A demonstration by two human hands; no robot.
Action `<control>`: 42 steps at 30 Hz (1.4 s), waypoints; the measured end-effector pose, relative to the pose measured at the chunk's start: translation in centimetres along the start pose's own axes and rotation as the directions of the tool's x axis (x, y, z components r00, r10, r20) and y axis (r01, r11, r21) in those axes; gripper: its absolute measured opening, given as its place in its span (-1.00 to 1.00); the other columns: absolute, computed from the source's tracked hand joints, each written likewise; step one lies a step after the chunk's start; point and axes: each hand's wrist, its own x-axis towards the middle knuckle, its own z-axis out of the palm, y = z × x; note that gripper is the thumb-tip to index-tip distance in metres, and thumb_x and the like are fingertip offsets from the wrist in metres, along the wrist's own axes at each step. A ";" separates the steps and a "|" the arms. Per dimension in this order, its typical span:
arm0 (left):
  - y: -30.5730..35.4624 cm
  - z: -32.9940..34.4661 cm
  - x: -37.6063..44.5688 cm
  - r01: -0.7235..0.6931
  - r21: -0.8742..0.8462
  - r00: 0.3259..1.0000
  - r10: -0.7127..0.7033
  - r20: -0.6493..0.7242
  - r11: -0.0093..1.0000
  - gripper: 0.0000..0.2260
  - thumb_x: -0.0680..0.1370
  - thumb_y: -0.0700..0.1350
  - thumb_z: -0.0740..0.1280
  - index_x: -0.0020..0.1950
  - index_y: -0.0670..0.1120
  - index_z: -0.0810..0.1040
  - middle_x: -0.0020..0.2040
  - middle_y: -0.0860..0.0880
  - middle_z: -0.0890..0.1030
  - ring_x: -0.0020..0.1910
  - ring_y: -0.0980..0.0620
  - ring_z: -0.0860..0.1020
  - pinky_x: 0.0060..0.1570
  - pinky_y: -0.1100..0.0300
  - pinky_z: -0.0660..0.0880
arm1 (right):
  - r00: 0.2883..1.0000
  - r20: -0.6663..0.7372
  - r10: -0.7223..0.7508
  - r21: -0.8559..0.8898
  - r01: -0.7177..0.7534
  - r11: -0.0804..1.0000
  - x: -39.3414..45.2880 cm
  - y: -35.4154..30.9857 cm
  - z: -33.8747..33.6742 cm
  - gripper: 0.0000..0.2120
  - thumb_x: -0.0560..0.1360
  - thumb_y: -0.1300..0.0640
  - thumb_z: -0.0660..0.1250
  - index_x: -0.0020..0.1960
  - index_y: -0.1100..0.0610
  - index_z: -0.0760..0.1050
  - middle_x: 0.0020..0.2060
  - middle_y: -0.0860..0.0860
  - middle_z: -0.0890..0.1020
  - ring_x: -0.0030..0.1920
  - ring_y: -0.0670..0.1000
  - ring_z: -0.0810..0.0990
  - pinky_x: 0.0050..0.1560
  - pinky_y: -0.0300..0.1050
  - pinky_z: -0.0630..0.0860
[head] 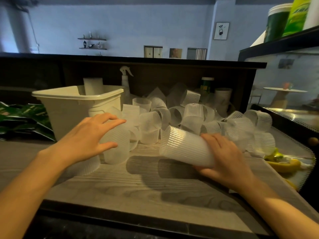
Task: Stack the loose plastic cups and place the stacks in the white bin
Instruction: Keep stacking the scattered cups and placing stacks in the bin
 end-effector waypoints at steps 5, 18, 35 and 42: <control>0.4 -0.3 0.4 0.026 -0.195 0.995 -0.045 -0.094 0.980 -0.31 0.41 0.27 0.30 0.51 0.13 0.28 0.35 0.13 0.38 0.25 0.06 0.44 0.22 0.03 0.46 | 1.000 0.007 0.008 -0.002 -0.008 1.000 0.0 0.1 0.0 -0.24 0.27 -0.31 0.32 0.35 0.08 0.34 0.14 0.05 0.52 0.05 0.02 0.51 0.00 -0.03 0.52; 6.9 1.8 1.4 -0.074 -0.713 0.976 -0.096 -0.195 0.697 -0.48 0.35 0.31 0.36 0.27 0.19 0.46 0.15 0.28 0.49 0.17 0.22 0.51 0.08 0.39 0.51 | 1.000 -0.009 -0.020 0.005 0.020 1.000 0.0 -0.2 -0.2 -0.24 0.29 -0.32 0.35 0.34 0.10 0.35 0.15 0.03 0.50 0.06 -0.01 0.48 -0.01 -0.08 0.47; 9.1 1.7 -1.3 -0.034 -0.458 0.940 -0.127 -0.317 0.888 -0.48 0.53 0.24 0.21 0.44 0.08 0.36 0.27 0.23 0.42 0.25 0.26 0.40 0.20 0.40 0.31 | 0.994 -0.021 -0.106 0.047 0.106 0.993 0.1 -0.9 -0.2 -0.25 0.32 -0.31 0.36 0.35 0.11 0.35 0.19 0.06 0.49 0.09 0.04 0.50 -0.04 0.06 0.53; 4.4 1.3 -5.2 0.518 -0.201 0.772 -0.556 -0.309 0.831 -0.24 0.40 0.20 0.42 0.49 -0.10 0.28 0.37 -0.16 0.37 0.32 -0.21 0.33 0.24 -0.16 0.36 | 0.994 -0.022 -0.108 0.052 0.109 0.993 0.0 -0.9 -0.4 -0.25 0.32 -0.32 0.34 0.34 0.12 0.36 0.17 0.05 0.49 0.07 0.03 0.50 -0.03 0.03 0.54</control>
